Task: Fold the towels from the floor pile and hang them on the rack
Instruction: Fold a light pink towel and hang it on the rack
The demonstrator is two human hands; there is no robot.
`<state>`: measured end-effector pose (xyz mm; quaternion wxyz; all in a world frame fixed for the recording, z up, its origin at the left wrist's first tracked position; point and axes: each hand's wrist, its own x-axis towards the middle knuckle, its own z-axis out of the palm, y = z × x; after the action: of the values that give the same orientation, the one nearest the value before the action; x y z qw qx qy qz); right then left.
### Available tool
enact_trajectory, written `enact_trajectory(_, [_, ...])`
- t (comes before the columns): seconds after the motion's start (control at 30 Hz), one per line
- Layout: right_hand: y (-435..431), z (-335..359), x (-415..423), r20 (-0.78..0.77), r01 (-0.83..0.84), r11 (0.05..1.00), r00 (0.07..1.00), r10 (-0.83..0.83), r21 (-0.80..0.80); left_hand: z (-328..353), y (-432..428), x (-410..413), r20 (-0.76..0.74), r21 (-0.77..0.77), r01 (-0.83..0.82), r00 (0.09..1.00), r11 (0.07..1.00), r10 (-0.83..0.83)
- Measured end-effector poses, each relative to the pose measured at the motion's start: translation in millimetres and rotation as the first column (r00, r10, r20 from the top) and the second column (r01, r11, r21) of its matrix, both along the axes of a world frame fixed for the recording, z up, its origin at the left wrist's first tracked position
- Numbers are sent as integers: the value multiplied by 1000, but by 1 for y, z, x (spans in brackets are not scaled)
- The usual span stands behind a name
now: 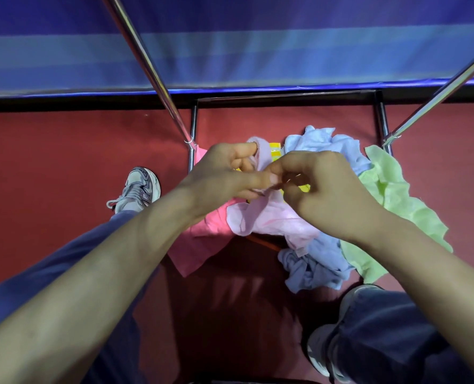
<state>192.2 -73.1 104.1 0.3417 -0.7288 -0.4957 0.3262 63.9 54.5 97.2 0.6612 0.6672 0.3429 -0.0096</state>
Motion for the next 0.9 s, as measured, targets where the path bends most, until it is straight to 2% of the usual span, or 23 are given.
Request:
enact_trajectory(0.1, [2, 6, 3, -282, -17, 999, 959, 7, -31, -6, -4, -3, 31, 94, 101, 994, 990, -104])
enact_trajectory(0.17, [2, 6, 4, -355, -42, 998, 934, 22, -49, -7, -3, -5, 33, 113, 174, 983, 978, -179])
enact_trajectory(0.2, [1, 6, 4, -345, -11, 998, 938, -9, -55, -5, -3, -6, 29, 132, 214, 975, 968, -219])
enact_trajectory(0.3, [3, -3, 14, -142, 247, 969, 960, -243, 12, -5, -3, -9, 42, 182, 298, 950, 937, -310])
enact_trajectory(0.33, [4, -4, 18, -131, 275, 961, 954, -271, 16, -4, -4, -9, 43, 185, 312, 945, 932, -325])
enact_trajectory(0.37, [4, -6, 21, -178, 239, 971, 955, -238, -16, -4, -5, -10, 40, 183, 326, 940, 927, -338])
enact_trajectory(0.43, [4, -8, 18, -275, 35, 993, 959, -65, -112, -3, -6, -10, 28, 178, 362, 928, 915, -372])
enact_trajectory(0.47, [3, -9, 14, -279, -75, 987, 960, 33, -141, -3, -5, -10, 16, 187, 386, 918, 903, -395])
enact_trajectory(0.53, [3, -14, 6, -171, -187, 971, 972, 161, -151, -2, -5, -10, -21, 225, 455, 887, 862, -462])
enact_trajectory(0.6, [5, -16, 5, -21, -212, 967, 977, 211, -144, 1, -6, -10, -70, 287, 520, 849, 805, -524])
enact_trajectory(0.73, [12, -11, 5, 198, -263, 950, 935, 293, -167, 3, -10, -14, -167, 533, 559, 805, 635, -570])
enact_trajectory(0.8, [8, -8, 0, 190, -242, 958, 944, 269, -154, 6, -16, -20, -178, 603, 533, 815, 593, -551])
enact_trajectory(0.9, [-7, -5, -5, -15, -70, 993, 998, 69, -92, 18, -30, -25, -219, 660, 516, 828, 546, -517])
